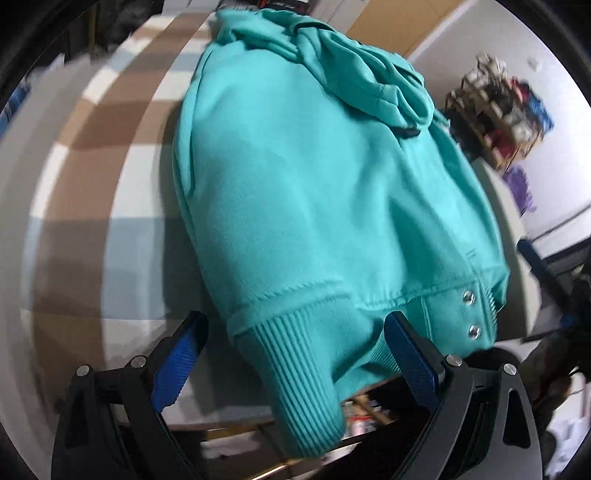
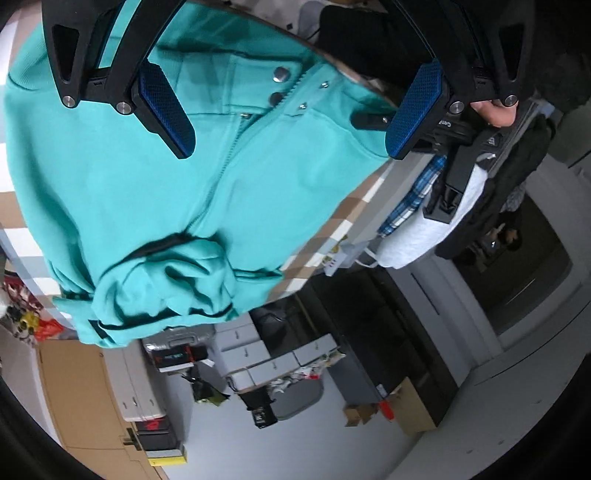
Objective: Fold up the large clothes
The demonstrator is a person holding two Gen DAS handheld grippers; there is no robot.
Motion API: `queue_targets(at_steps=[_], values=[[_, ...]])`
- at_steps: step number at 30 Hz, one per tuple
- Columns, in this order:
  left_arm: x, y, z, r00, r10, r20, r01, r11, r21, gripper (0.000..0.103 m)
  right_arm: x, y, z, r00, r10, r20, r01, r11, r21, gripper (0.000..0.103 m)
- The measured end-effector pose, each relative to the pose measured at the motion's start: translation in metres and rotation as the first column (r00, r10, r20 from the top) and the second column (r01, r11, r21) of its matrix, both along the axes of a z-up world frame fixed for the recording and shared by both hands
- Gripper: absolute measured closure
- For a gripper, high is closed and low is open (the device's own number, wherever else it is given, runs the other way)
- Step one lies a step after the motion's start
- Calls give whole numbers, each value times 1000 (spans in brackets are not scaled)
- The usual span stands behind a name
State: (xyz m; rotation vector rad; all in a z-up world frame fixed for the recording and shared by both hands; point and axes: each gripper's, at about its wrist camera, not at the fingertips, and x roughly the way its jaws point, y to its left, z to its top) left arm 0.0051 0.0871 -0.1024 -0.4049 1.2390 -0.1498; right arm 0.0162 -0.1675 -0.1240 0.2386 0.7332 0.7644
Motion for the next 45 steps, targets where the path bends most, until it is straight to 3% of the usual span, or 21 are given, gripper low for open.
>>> queue_targets(at_steps=[1,2,4,5,6,9,10,13,14,15,17,19,24,27,31,34,36,37,40,42,45], values=[[1,2,1,1000,10,14,-10,1000,-4,13,-5,-1,-1,1000,-3,-4,4,1000,7,0],[-1,0,2,1000,10,7,-10,1000,7,23,-4,-2,0,1000,-9,-3,9,1000,14,0],[0,-4,4,1000,-11,-2,11,996,85,45,-6,-4,-1,1000,-7,-8,7,1000,20,0],[-6,-7,5,1000,-21,-5,21,994,108,68,-6,-4,-4,999,14,-29,-13,1000,26,0],[-5,-8,5,999,-33,-16,35,991,133,77,-3,2,-11,995,62,-81,-59,998,39,0],[-6,-5,3,999,-29,-28,32,992,121,80,19,17,-42,914,243,-326,-197,966,168,1],[-7,-9,3,999,-33,-23,36,991,132,80,23,20,-49,900,236,-365,-190,969,158,5],[-11,-13,8,999,-50,-8,51,984,172,81,30,29,-61,899,170,-404,-163,985,52,28],[-11,-17,9,998,-56,-5,56,981,184,81,32,30,-65,893,168,-418,-162,986,49,45],[-11,-19,9,998,-60,-2,60,978,198,82,32,31,-66,894,153,-421,-155,987,31,69],[-12,-18,7,998,-65,-5,65,975,212,83,31,33,-66,902,142,-408,-154,988,4,88],[-8,-20,4,998,-64,-14,66,965,252,83,26,37,-64,918,130,-376,-157,987,-42,89],[-12,-19,0,997,-77,-26,82,950,302,80,16,59,-73,946,33,-322,-141,937,-320,94],[-10,-18,-2,997,-66,-26,71,954,293,76,10,62,-71,962,36,-270,-138,918,-371,94],[-18,-3,6,999,-32,4,30,973,230,74,12,49,-66,954,49,-295,-143,940,-308,89],[-22,5,11,999,-32,8,30,981,191,72,8,14,-43,958,62,-280,-107,983,-148,75],[-18,2,14,999,-37,23,32,981,191,72,5,-22,-23,959,58,-276,-61,998,-2,47],[-17,1,15,998,-47,44,38,982,185,72,0,-41,-13,968,26,-251,-24,1000,12,44],[-13,-6,14,993,-71,93,57,987,152,72,-14,-90,13,982,-119,-146,106,990,-94,36],[-12,-5,11,991,-76,109,62,990,127,71,-18,-110,15,973,-182,-143,157,973,-169,26],[-15,-1,10,985,-81,150,65,992,106,71,-19,-129,-4,952,-249,-177,185,931,-314,26]])
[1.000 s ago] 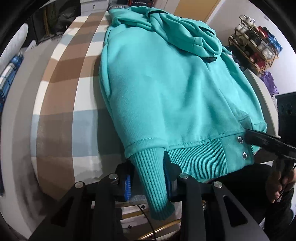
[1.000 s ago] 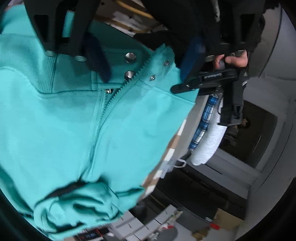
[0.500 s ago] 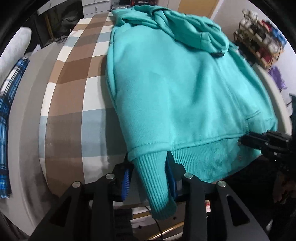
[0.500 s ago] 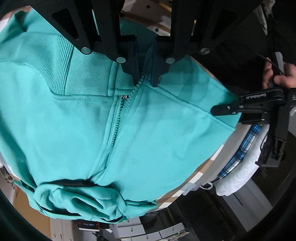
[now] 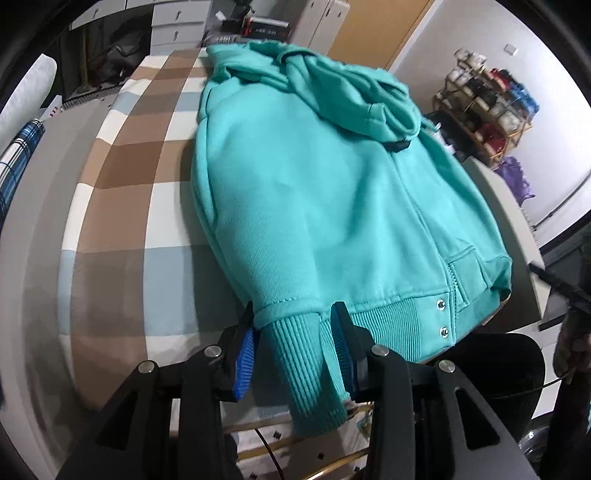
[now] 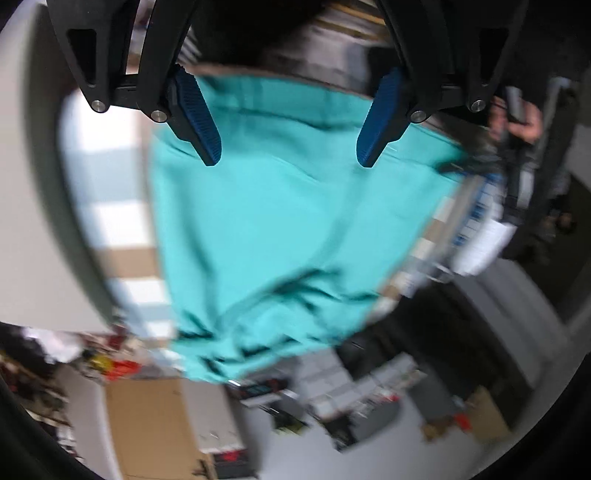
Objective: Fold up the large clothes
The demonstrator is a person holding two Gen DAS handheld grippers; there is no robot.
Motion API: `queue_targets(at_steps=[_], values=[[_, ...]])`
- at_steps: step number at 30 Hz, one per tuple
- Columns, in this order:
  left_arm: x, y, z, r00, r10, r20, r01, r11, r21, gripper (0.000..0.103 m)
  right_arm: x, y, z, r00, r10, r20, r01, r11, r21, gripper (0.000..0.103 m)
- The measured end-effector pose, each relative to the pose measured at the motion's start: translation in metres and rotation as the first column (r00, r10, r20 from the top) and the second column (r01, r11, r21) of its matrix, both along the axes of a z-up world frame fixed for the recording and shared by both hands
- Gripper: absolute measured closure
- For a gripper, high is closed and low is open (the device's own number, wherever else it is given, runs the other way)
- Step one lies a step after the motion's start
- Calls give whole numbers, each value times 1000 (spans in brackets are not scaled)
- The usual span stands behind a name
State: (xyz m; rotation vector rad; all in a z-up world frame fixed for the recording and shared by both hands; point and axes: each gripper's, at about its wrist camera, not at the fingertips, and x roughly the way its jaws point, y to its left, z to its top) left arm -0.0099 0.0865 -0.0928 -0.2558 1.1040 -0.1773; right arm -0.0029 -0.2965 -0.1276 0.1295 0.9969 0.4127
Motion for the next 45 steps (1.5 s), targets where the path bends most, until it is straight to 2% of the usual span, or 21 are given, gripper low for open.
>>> queue_targets(at_steps=[4,8,11,13,15,17,22,24,26,29,31,32,33,34,35,36,40,41,42,45], values=[[-4,2,2,1000,-4,7,4,1000,-9,70,1,-5,-27,996,-35,-82,24,992,-125,27],[-5,5,0,1000,5,-9,-5,1000,-29,70,15,-20,-33,987,-122,-106,114,990,-79,28],[-6,3,-1,1000,1,-14,-1,1000,-9,70,27,-21,-46,974,-145,-174,139,989,-45,28],[-8,0,0,1000,-5,-9,5,1000,10,70,32,-20,-56,964,-155,-216,155,988,-21,41],[-9,-2,-1,1000,-11,-4,12,1000,29,70,31,-16,-58,959,-153,-240,143,988,-57,91],[-10,-3,-1,1000,-14,-3,14,999,42,70,23,-11,-56,967,-126,-223,98,987,-129,92],[-9,-3,-3,1000,-4,-16,4,999,44,70,11,-11,-52,969,-138,-205,88,968,-237,92],[-10,-2,-3,1000,-4,-15,5,999,45,70,6,-4,-52,976,-115,-186,44,937,-348,92],[-10,-2,-4,1000,-3,-19,4,999,47,70,2,-5,-59,973,-114,-199,28,920,-392,92],[-9,-1,-5,1000,4,-29,-3,999,44,70,-2,-14,-55,971,-113,-209,38,943,-332,92],[-10,-3,-5,1000,2,-30,-1,998,55,70,-2,-25,-47,970,-119,-213,64,967,-248,88],[-10,-4,-5,1000,1,-31,1,998,60,70,-1,-33,-41,970,-121,-209,85,981,-174,78],[-10,-5,-5,1000,-3,-31,5,998,70,70,1,-41,-36,971,-131,-201,116,990,-84,59],[-10,-7,-5,1000,-7,-29,9,997,79,70,4,-47,-33,969,-151,-193,153,988,-9,49],[-11,-8,-4,1000,-9,-26,11,997,83,70,8,-49,-30,969,-162,-188,171,985,34,39],[-11,-9,-4,1000,-11,-25,13,996,84,70,13,-49,-30,968,-165,-190,180,981,66,39],[-13,-9,-4,999,-23,-30,25,998,66,69,34,-36,-46,954,-174,-245,189,981,40,39],[-13,-9,-4,999,-29,-29,31,998,50,64,37,-29,-48,954,-166,-250,177,984,25,39],[-13,-9,-3,999,-36,-28,37,999,32,59,39,-21,-48,958,-153,-244,155,988,-9,39],[-10,-10,-4,999,-38,-33,38,999,8,57,43,-3,-49,966,-119,-231,97,990,-104,41]])
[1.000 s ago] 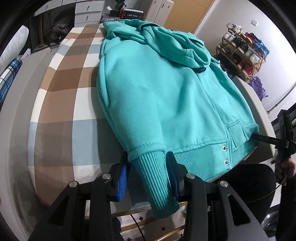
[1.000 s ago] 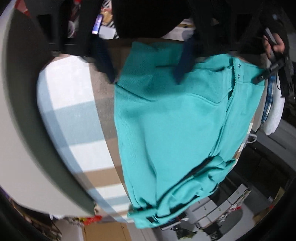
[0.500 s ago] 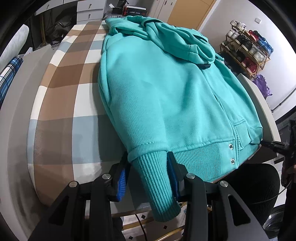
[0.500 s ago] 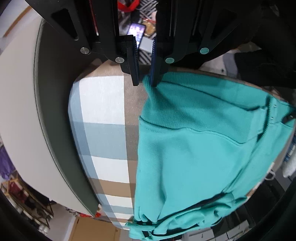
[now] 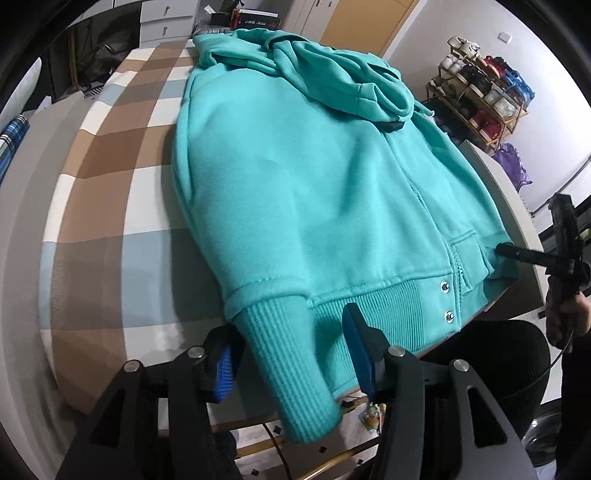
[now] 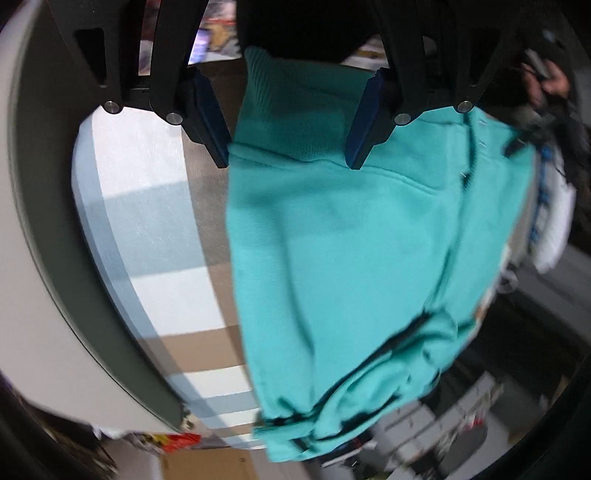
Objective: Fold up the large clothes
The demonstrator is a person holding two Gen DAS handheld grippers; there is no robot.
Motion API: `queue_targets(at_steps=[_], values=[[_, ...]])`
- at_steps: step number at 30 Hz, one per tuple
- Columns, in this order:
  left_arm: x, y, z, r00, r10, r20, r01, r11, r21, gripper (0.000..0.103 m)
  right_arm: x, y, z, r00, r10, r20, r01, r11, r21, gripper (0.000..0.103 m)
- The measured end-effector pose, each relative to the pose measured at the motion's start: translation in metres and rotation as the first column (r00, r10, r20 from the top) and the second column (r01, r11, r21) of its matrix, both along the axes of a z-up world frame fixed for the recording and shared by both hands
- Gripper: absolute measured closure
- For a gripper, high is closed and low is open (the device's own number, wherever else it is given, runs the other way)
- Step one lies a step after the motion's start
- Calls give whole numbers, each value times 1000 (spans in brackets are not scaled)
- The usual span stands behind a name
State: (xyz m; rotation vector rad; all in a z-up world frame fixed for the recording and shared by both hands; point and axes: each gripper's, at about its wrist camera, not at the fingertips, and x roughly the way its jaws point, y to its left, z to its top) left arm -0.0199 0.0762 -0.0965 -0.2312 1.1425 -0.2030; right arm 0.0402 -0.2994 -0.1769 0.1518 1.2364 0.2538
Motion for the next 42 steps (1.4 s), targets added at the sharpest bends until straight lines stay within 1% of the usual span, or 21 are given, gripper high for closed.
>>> queue_targets(at_steps=[1,3,4,6,9,13,16,18,19,20,22,24,25,27,30,33,34,35,37,39,42], values=[[0,-2,0,1000,-1,-2,1,1000,8,57,3,-1,-3,1000,10,-1,-10,1000,-18,45],[-1,-6,0,1000,-13,2,13,999,41,57,1,-2,-4,1000,25,1,-25,997,-72,72],[-2,-9,0,1000,-20,7,19,998,61,57,0,-3,-5,999,33,1,-33,995,-96,75],[-3,-12,0,999,-30,13,29,996,88,57,-5,-7,-9,999,49,-8,-50,990,-129,78],[-3,-12,-3,1000,-21,11,20,994,109,57,-14,-4,-12,996,87,32,-79,976,-205,78],[-4,-11,-4,1000,-23,16,21,993,113,57,-24,6,-11,988,144,62,-116,937,-330,79],[-3,-9,-3,1000,-25,10,24,994,106,57,-27,1,-11,989,135,68,-108,947,-303,79],[-2,-8,-2,999,-33,-3,33,997,70,57,-24,-8,-10,993,104,59,-89,971,-224,77],[-1,-7,-2,999,-33,-5,34,998,51,57,-21,-13,-10,995,88,41,-81,985,-153,75],[0,-5,-2,999,-33,-10,33,999,30,57,-18,-20,-12,997,80,2,-80,996,-33,74],[3,1,-3,999,-34,-25,33,999,-30,57,-13,-29,-17,997,73,-28,-70,991,110,66],[4,3,-1,999,-40,-23,38,996,-86,54,-11,-35,-21,996,76,-41,-65,971,231,58],[5,3,1,999,-44,-17,41,993,-114,52,-10,-38,-24,996,76,-47,-60,958,279,58],[6,5,4,999,-47,2,47,981,-188,48,-5,-45,-31,996,70,-62,-39,914,405,56],[6,13,9,999,-26,23,31,954,-297,48,-1,-53,-39,995,71,-75,-15,813,582,56],[2,23,15,999,-2,50,22,920,-391,46,0,-62,-38,998,59,-35,-17,716,698,56],[1,23,16,998,6,56,17,918,-396,46,0,-65,-36,999,47,-13,-25,707,707,56],[2,22,16,998,14,57,9,923,-385,46,-2,-63,-35,999,43,9,-37,733,679,56],[3,17,9,999,45,29,-35,959,-282,46,-6,-49,-29,997,70,37,-78,804,590,56],[4,4,4,1000,16,12,-13,979,-204,46,-7,-36,-26,994,95,53,-109,862,495,56],[6,-5,-3,1000,-9,-11,8,993,-119,46,-9,-28,-21,992,106,68,-126,889,440,53]])
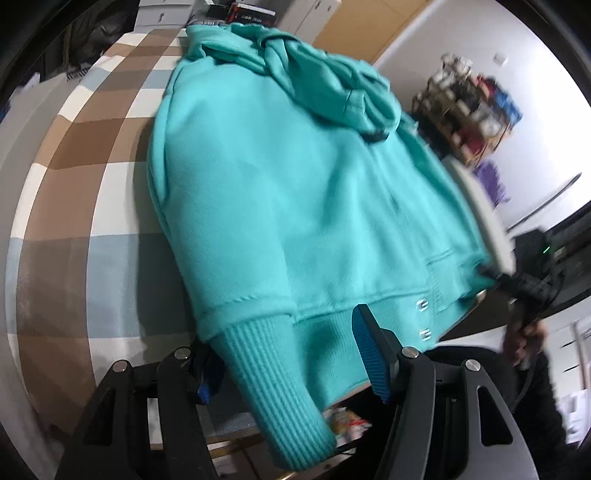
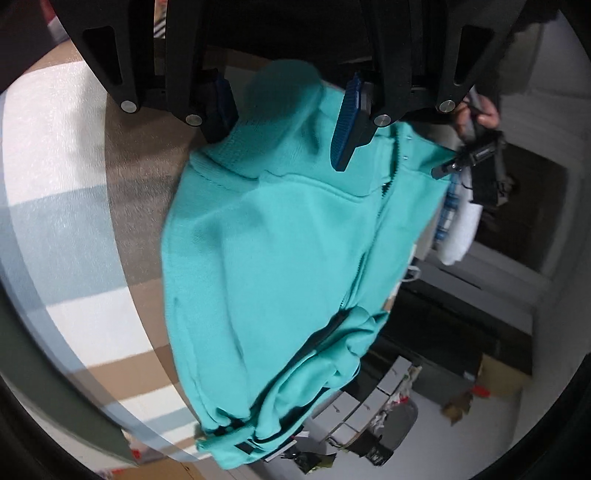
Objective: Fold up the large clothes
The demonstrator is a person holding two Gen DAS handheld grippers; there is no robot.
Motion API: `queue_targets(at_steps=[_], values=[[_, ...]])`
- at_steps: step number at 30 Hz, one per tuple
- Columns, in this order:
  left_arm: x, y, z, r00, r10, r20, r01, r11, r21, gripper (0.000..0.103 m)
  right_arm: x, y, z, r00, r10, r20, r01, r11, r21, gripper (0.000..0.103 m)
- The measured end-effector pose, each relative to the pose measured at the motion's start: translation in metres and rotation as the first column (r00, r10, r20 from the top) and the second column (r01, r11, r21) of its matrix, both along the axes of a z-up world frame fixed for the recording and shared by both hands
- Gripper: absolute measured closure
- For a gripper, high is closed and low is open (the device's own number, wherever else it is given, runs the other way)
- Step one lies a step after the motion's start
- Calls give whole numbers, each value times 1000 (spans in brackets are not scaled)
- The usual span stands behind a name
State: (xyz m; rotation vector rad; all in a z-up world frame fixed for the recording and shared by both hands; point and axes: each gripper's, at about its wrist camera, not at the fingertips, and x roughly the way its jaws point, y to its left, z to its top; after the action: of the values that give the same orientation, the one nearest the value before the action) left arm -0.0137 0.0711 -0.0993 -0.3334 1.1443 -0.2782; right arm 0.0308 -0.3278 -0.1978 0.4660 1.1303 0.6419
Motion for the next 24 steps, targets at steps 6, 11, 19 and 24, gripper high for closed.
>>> queue_targets(at_steps=[6,11,19,24], values=[[0,10,-1,1000,-8,-14,7,995,-102,39,1,8,6,1000,5,0,-5,998,-61,51],[-5,30,15,999,25,42,-15,976,-215,75,-8,-2,14,999,-19,31,21,997,-70,91],[4,28,2,998,46,-33,-53,965,-256,69,-4,-9,16,999,-51,9,51,999,6,88],[5,29,-5,996,60,-70,-77,958,-275,49,5,-6,8,996,-72,-51,73,997,9,80]])
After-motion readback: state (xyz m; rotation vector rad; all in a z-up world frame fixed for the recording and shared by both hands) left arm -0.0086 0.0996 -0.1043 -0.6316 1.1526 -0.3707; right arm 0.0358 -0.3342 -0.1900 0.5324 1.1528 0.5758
